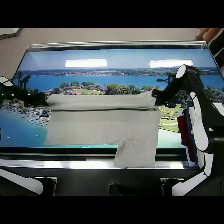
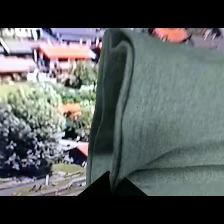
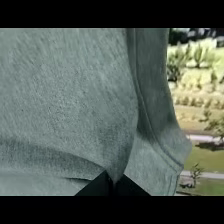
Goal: Fold the shirts.
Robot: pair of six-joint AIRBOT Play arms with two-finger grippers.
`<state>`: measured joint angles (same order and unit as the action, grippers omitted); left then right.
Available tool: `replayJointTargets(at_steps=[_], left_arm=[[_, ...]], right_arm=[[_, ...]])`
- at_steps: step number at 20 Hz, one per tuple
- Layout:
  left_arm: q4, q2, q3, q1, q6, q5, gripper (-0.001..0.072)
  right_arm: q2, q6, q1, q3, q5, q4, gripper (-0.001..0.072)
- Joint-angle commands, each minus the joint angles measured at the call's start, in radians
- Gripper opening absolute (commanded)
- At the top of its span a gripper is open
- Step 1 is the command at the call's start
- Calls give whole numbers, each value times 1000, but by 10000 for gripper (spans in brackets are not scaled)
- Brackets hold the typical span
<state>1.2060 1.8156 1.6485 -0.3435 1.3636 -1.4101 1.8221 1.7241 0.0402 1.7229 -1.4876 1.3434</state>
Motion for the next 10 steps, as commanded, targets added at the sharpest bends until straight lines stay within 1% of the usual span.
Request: replayJointTargets(at_steps=[1,3,4,5,6,7,9,10], left_arm=[[19,48,-11,-6,-2,-149,34],[15,50,-11,-6,-2,-149,35],[8,48,-10,-7,-2,-151,119],[6,41,-8,-11,3,-157,353],[8,31,-5,-18,15,-164,457],[10,16,-2,-28,32,-174,465],[45,-14,-10,-57,62,-266,464],[58,-40,-40,-70,61,-298,463]], right_arm=[[0,63,-18,-108,-41,0,57],[-1,89,-19,-114,-16,-36,58],[-8,101,-18,-114,-3,-50,144],[-23,101,-17,-114,2,-48,335],[-48,88,-10,-114,-4,-42,426],[-76,69,8,-114,-26,-33,430],[-135,38,63,-117,-146,2,436],[-175,10,92,-144,-199,35,436]])
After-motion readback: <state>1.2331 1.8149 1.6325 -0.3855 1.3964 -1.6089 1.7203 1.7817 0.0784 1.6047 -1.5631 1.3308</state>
